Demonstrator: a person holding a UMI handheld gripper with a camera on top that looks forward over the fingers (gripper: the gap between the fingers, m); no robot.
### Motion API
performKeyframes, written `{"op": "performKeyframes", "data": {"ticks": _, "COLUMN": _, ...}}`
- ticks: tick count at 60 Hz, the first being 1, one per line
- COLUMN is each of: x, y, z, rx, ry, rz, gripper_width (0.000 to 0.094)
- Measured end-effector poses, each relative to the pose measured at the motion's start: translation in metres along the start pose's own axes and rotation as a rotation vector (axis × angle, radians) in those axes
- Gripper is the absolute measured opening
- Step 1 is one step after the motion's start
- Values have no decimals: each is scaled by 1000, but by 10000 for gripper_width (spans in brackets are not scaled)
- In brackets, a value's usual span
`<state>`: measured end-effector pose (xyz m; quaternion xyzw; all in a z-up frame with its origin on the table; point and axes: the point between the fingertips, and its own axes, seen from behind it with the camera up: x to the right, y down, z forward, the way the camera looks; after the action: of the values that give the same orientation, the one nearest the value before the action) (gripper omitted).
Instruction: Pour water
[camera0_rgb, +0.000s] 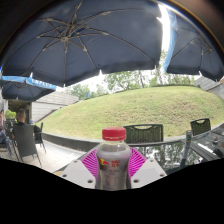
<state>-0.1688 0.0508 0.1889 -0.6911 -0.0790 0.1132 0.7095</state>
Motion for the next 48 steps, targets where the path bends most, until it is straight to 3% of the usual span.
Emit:
{"op": "performKeyframes", "data": {"ticks": 4, "x": 6, "y": 33, "z": -2, "rx": -23, "ry": -5, "rz": 61, "gripper_width": 340}}
{"op": "performKeyframes", "data": {"ticks": 18, "x": -5, "y": 67, "z": 11, "rx": -80, "ry": -53, "rz": 14, "gripper_width": 342}}
{"op": "performKeyframes", "data": {"ticks": 34, "x": -16, "y": 69, "z": 1, "rx": -52, "ry": -57, "rz": -40, "gripper_width": 376}}
{"op": "performKeyframes", "data": {"ticks": 42, "x": -7, "y": 76, "z": 0, "rx": -115, "ry": -31, "rz": -44, "gripper_width": 551}}
{"op": "performKeyframes", "data": {"ticks": 46, "x": -6, "y": 65, "z": -14, "rx": -128, "ry": -22, "rz": -11, "gripper_width": 828}}
{"op": "performKeyframes", "data": {"ticks": 48, "x": -2, "y": 56, "z": -21, "rx": -119, "ry": -20, "rz": 8, "gripper_width": 838}}
